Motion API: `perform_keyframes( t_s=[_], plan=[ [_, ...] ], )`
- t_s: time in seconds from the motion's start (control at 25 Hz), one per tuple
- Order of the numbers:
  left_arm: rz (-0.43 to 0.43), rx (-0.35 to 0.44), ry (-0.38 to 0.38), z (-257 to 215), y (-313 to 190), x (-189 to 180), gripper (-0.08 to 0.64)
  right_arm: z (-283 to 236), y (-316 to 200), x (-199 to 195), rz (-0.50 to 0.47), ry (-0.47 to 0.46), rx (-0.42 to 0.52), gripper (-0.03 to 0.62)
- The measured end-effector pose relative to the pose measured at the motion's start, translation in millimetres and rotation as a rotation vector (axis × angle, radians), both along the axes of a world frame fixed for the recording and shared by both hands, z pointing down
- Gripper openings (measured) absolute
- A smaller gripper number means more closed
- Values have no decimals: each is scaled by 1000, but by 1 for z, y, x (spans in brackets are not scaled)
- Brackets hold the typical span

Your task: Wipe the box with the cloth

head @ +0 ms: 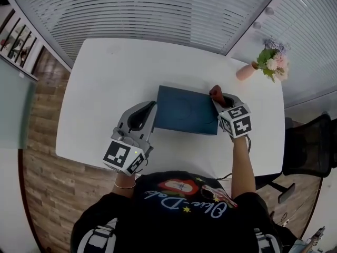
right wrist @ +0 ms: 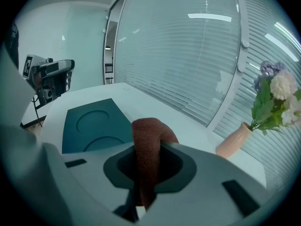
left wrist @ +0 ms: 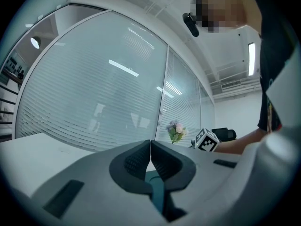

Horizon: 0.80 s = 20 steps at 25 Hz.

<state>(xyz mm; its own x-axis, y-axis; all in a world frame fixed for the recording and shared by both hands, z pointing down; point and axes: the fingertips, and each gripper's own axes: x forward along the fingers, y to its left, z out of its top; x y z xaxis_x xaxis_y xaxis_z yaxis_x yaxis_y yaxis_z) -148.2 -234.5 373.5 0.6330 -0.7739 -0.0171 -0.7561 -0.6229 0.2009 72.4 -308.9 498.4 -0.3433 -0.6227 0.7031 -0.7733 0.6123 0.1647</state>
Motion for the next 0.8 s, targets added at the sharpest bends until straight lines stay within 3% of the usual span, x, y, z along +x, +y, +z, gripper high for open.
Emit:
perform_keyframes(
  t_s=[0.2,0.44,0.64,0.8],
  plan=[
    [-24,-9,-7,4,-3,-8,5,-1,-1,13,54,-47,7,52],
    [-16,-5,-5,2,-2,0,5,-7,-1,32,170,-202,1,52],
    [-24,-4,-7,2,-1,-3,5,-48,-5,38,205,-201,146,52],
    [-27,-2,-11,2,0,-2,5,-90,-9,17,162,-257,278,52]
  ],
)
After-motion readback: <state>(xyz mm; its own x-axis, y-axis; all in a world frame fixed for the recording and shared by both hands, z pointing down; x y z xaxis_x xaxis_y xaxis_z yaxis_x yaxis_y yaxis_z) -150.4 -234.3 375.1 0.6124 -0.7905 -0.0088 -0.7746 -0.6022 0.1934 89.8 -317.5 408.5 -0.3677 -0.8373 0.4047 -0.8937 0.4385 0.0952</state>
